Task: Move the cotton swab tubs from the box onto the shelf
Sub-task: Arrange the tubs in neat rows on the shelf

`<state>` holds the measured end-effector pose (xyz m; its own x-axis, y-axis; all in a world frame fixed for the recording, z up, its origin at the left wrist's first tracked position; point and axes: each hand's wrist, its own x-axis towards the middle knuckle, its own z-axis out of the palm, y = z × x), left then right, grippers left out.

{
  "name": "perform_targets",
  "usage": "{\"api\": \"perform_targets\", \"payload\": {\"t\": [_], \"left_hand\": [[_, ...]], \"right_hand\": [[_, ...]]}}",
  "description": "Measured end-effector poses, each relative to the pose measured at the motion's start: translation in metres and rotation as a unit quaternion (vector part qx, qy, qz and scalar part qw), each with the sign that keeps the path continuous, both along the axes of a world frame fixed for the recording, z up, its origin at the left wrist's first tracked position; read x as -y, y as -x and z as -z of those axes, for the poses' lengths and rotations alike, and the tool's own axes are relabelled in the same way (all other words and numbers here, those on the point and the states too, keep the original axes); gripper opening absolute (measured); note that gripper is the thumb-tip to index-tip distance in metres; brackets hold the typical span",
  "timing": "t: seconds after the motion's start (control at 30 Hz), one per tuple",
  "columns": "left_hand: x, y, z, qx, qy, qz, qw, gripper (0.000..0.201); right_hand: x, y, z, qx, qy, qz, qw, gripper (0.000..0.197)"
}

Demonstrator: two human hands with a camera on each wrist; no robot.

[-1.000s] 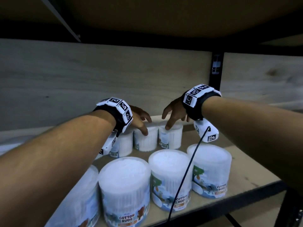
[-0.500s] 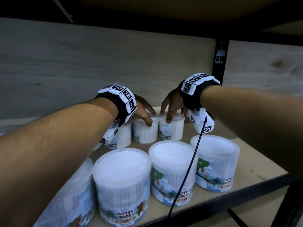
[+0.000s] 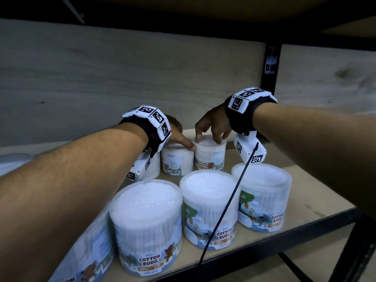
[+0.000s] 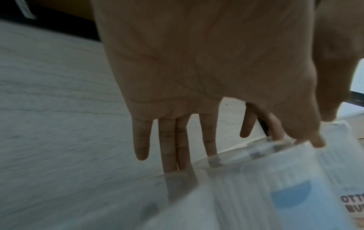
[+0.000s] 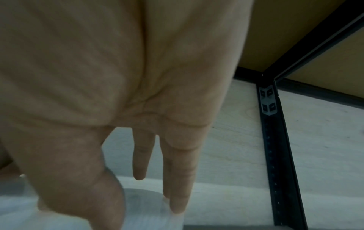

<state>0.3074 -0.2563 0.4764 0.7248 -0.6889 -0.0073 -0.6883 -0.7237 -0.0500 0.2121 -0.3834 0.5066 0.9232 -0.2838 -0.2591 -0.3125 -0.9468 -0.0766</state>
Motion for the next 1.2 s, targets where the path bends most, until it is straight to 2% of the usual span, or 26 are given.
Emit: {"api": "perform_targets", "payload": {"t": [0.13, 0.27, 0.37, 0.5, 0.63, 0.73, 0.87, 0.97, 1.13, 1.2], "left_hand": [[-0.001, 0.001, 0.0, 0.007, -0.001, -0.017, 1.0, 0.086], [-0.001, 0.01, -0.004, -0.014, -0.012, 0.002, 1.0, 0.091], [-0.003, 0.016, -0.009, -0.047, -0.014, 0.04, 0.998, 0.078], [-0.002, 0.018, -0.012, -0.02, -0.07, 0.069, 0.995, 0.068], [-0.005, 0.016, -0.013, 0.007, -0.082, 0.066, 0.994, 0.068], [-0.005, 0.01, -0.011, -0.012, -0.062, 0.064, 0.996, 0.063], [0.002, 0.006, -0.007, -0.044, -0.031, 0.038, 0.998, 0.06], [0.008, 0.004, -0.003, -0.018, -0.009, 0.004, 1.0, 0.066], [0.015, 0.002, -0.004, 0.017, -0.018, -0.039, 0.999, 0.091], [0.015, 0.005, -0.006, 0.03, -0.026, -0.047, 0.998, 0.083]], "right_hand": [[-0.003, 0.0, -0.001, -0.004, -0.018, 0.001, 1.0, 0.049], [-0.009, 0.008, -0.003, 0.022, -0.011, 0.022, 0.999, 0.046], [-0.014, 0.015, -0.004, 0.03, -0.012, 0.05, 0.998, 0.056], [-0.017, 0.015, 0.0, 0.004, 0.027, 0.079, 0.997, 0.068], [-0.017, 0.012, 0.003, 0.004, 0.02, 0.073, 0.997, 0.065], [-0.018, 0.011, 0.003, 0.009, 0.024, 0.067, 0.997, 0.063], [-0.017, 0.012, 0.001, 0.0, 0.03, 0.047, 0.998, 0.061], [-0.013, 0.011, 0.002, 0.002, 0.019, 0.032, 0.999, 0.062], [-0.007, 0.008, 0.003, -0.007, 0.009, 0.014, 1.0, 0.073], [-0.005, 0.007, 0.002, -0.016, 0.002, 0.006, 1.0, 0.076]]}}
